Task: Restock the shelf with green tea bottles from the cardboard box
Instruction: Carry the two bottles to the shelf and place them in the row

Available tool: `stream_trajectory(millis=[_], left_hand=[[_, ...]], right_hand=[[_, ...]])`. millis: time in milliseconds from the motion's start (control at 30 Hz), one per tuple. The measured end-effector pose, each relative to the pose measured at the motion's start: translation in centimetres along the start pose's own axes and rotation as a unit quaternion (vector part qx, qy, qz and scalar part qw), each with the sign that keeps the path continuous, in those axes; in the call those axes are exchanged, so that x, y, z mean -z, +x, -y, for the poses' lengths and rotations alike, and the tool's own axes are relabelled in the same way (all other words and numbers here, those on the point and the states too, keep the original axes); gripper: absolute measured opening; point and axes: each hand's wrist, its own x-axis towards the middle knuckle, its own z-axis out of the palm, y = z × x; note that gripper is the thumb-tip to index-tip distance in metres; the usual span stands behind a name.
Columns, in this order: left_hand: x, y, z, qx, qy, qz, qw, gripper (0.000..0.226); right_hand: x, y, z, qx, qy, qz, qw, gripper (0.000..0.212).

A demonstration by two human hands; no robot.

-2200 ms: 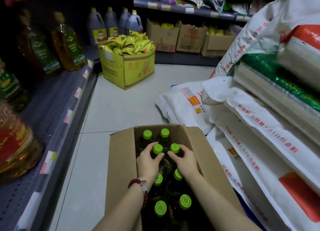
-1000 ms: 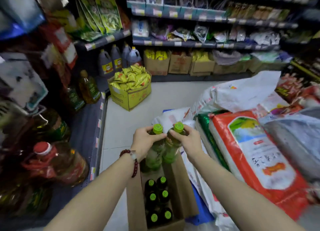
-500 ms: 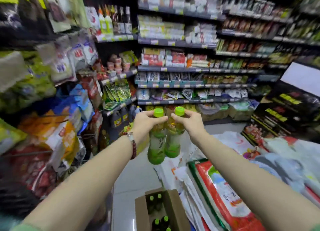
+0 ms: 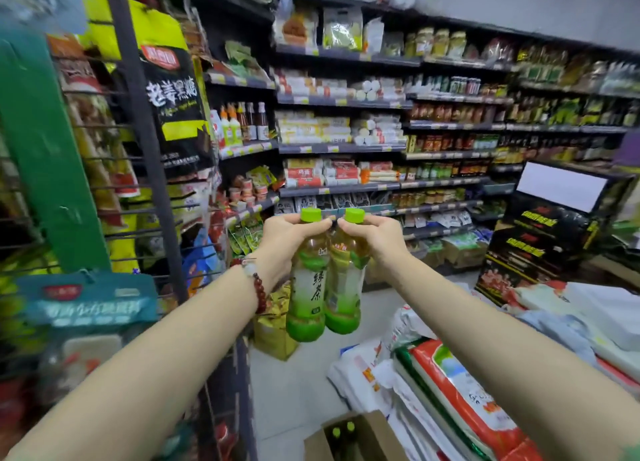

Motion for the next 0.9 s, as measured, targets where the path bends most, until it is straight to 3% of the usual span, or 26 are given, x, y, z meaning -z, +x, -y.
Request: stream_trajectory(millis=[100, 200, 233, 267, 367, 400, 467, 567, 667, 700, 767, 900], left_hand=[[1.4, -2.3, -1.5, -0.005, 0.0, -0.019, 1.0, 0.008], [2.5, -4.5, -2.5, 0.007, 0.007, -0.036, 0.999, 0.009], [2.9, -5.3, -2.8, 0.012, 0.01, -0.044, 0.999, 0.01], [3.3, -6.3, -3.1, 0.015, 0.016, -0.056, 0.998, 0.014], [4.6, -8.9, -3.7, 0.024, 0.04, -0.093, 0.995, 0.06], [5.2, -9.7, -3.8, 0.029, 0.039, -0.096, 0.994, 0.06], [6.1, -11.6, -4.2, 0.042, 0.033, -0.087, 0.995, 0.036], [7.5, -13.9, -4.6, 0.039, 0.044, -0.085, 0.995, 0.031], [9.2, -15.6, -4.7, 0.045, 0.04, -0.091, 0.994, 0.026], [9.8, -16.0, -4.8, 0.046, 0.038, -0.095, 0.994, 0.027], [11.2, -16.8, -4.9, 0.041, 0.03, -0.09, 0.995, 0.024], [14.6, -18.1, -5.4, 0.033, 0.013, -0.077, 0.996, 0.017]], right_hand=[[-1.3, -2.1, 1.5, 0.003, -0.018, 0.025, 1.0, 0.032], [-2.3, -3.4, 1.9, 0.01, -0.03, 0.027, 0.999, 0.078], [-2.5, -3.6, 1.8, 0.012, -0.032, 0.041, 0.999, 0.076], [-2.9, -4.7, 2.2, 0.01, -0.033, 0.058, 0.998, 0.06], [-3.9, -7.4, 3.0, 0.011, -0.039, 0.092, 0.995, 0.027], [-4.2, -8.3, 3.0, 0.008, -0.027, 0.102, 0.994, 0.021], [-5.1, -9.8, 3.2, 0.008, -0.008, 0.122, 0.992, 0.014], [-6.6, -11.5, 3.5, 0.01, -0.019, 0.122, 0.992, 0.014], [-8.2, -13.5, 4.0, 0.013, -0.028, 0.12, 0.992, 0.054], [-8.8, -14.1, 4.2, 0.012, -0.028, 0.124, 0.992, 0.052], [-9.8, -15.2, 4.2, 0.009, -0.033, 0.128, 0.991, 0.019], [-12.7, -17.2, 4.7, 0.028, -0.027, 0.129, 0.991, 0.02]])
